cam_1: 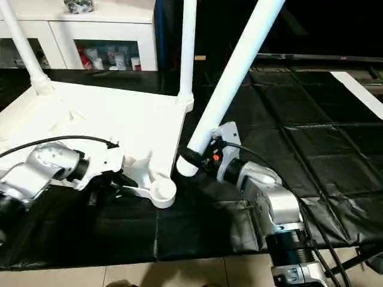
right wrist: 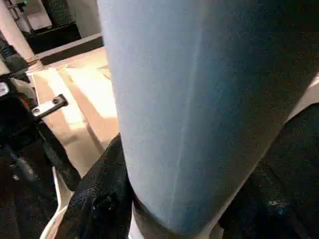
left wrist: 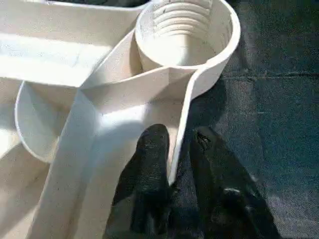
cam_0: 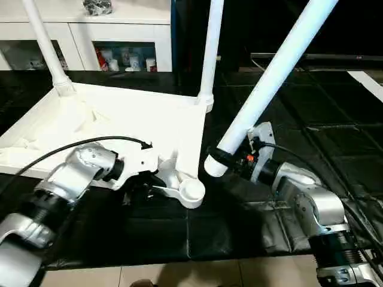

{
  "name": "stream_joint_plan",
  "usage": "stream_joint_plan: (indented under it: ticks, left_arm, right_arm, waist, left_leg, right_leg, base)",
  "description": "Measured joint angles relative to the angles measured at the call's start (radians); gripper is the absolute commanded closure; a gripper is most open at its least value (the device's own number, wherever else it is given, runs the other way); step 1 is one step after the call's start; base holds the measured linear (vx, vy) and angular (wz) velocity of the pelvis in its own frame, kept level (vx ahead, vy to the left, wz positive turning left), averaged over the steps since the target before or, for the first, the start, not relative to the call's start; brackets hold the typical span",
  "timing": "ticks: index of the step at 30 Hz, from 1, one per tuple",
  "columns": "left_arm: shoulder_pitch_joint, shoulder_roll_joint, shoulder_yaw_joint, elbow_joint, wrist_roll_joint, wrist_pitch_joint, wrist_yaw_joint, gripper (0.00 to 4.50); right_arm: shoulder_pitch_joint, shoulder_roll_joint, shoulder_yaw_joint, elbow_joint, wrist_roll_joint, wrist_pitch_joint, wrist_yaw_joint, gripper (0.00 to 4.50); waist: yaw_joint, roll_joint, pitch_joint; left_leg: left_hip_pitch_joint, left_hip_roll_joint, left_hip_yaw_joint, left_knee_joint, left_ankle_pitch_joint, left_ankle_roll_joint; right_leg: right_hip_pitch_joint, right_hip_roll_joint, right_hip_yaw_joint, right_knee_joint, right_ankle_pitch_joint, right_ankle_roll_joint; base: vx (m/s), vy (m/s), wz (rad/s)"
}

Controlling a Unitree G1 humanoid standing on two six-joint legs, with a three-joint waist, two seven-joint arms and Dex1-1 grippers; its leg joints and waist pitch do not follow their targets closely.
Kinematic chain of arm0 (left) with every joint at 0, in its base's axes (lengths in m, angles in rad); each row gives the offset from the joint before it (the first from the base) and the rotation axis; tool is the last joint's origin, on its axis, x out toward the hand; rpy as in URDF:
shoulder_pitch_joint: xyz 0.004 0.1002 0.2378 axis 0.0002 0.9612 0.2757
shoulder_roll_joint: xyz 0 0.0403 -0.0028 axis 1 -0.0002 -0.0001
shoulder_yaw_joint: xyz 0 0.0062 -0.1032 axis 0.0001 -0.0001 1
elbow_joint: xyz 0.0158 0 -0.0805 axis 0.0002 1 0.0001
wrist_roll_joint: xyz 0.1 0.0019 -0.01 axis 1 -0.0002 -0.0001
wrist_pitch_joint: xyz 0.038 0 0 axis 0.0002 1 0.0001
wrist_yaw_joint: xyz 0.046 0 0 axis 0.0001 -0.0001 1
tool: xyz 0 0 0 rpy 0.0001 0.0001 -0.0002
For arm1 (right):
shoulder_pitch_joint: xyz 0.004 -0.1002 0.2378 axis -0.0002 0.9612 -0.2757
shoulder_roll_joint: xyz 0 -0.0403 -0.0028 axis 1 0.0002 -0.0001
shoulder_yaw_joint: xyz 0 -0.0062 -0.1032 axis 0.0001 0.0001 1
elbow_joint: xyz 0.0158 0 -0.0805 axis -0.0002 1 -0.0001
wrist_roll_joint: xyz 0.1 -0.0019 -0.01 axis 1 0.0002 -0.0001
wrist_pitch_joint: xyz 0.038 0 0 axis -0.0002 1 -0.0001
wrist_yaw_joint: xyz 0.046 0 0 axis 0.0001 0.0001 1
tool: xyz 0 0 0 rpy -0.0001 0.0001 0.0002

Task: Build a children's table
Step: Insert table leg to table base

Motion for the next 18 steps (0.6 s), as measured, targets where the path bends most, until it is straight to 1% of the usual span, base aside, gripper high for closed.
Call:
stream_joint_plan:
  ticks: [1,2,6,7,11,12,16,18]
  left_arm:
    - [-0.003,-0.002,0.001,0.007,0.001,-0.005,-0.001,3.9]
    - [-0.003,-0.003,0.001,0.011,0.002,-0.007,0.0,4.14]
    - [-0.021,-0.035,0.001,0.043,0.03,0.008,0.017,4.25]
    - [-0.023,-0.049,0.008,0.048,0.03,0.027,0.033,4.25]
    - [-0.017,-0.111,0.044,0.044,0.021,0.112,0.12,4.48]
    - [-0.012,-0.124,0.049,0.034,0.018,0.131,0.138,4.49]
    - [0.019,-0.189,0.088,-0.032,-0.013,0.26,0.242,4.5]
    - [0.03,-0.209,0.101,-0.056,-0.021,0.301,0.271,4.5]
  right_arm:
    - [0.001,0.0,0.003,-0.003,-0.001,0.0,0.001,2.59]
    - [0.002,0.0,0.004,-0.006,-0.001,0.0,0.001,2.59]
    - [0.01,0.0,0.013,-0.017,-0.006,0.0,0.001,2.59]
    - [0.01,0.0,0.017,-0.017,-0.006,0.0,0.001,2.59]
    - [0.011,-0.006,0.019,-0.017,-0.006,0.0,0.002,2.59]
    - [0.011,-0.008,0.019,-0.017,-0.006,0.0,0.002,2.59]
    - [0.01,-0.011,0.02,-0.016,-0.007,0.001,0.008,2.59]
    - [0.007,-0.01,0.021,-0.011,-0.008,0.001,0.01,2.59]
  waist:
    - [0.0,0.0,0.0]
    - [0.0,0.0,0.0]
    - [0.001,0.003,0.0]
    - [-0.001,0.004,-0.001]
    - [-0.01,0.006,-0.001]
    - [-0.011,0.006,-0.001]
    - [-0.011,0.006,-0.001]
    - [-0.011,0.006,-0.001]
  left_leg:
    - [0.0,0.0,0.0,0.0,0.0,0.0]
    - [0.0,0.0,0.0,0.0,0.0,0.0]
    - [0.001,-0.001,0.0,0.0,0.0,0.0]
    - [0.002,-0.001,0.0,0.0,0.0,0.0]
    - [0.003,-0.002,0.001,0.0,0.0,0.0]
    - [0.002,-0.002,0.001,0.0,0.0,0.0]
    - [0.002,-0.001,0.0,-0.001,0.0,0.0]
    - [0.001,-0.001,0.001,-0.001,0.0,0.001]
  right_leg:
    - [0.0,0.0,0.0,0.0,0.0,0.0]
    - [0.0,0.0,0.0,0.0,0.0,0.0]
    - [0.001,-0.001,0.0,-0.001,0.0,0.0]
    - [0.002,-0.001,0.001,0.0,0.0,0.0]
    - [0.003,-0.001,0.001,-0.001,0.0,0.0]
    - [0.003,-0.001,0.001,0.0,0.0,0.0]
    - [0.0,-0.001,0.001,-0.001,0.0,0.0]
    - [0.0,0.0,0.001,-0.001,0.0,0.0]
  base:
    - [0.0,0.0,0.0]
    - [0.0,0.0,0.0]
    - [0.0,0.0,0.0]
    - [0.0,0.0,0.0]
    - [0.0,0.0,0.0]
    - [0.0,0.0,0.0]
    - [0.0,0.0,0.0]
    - [0.0,0.0,0.0]
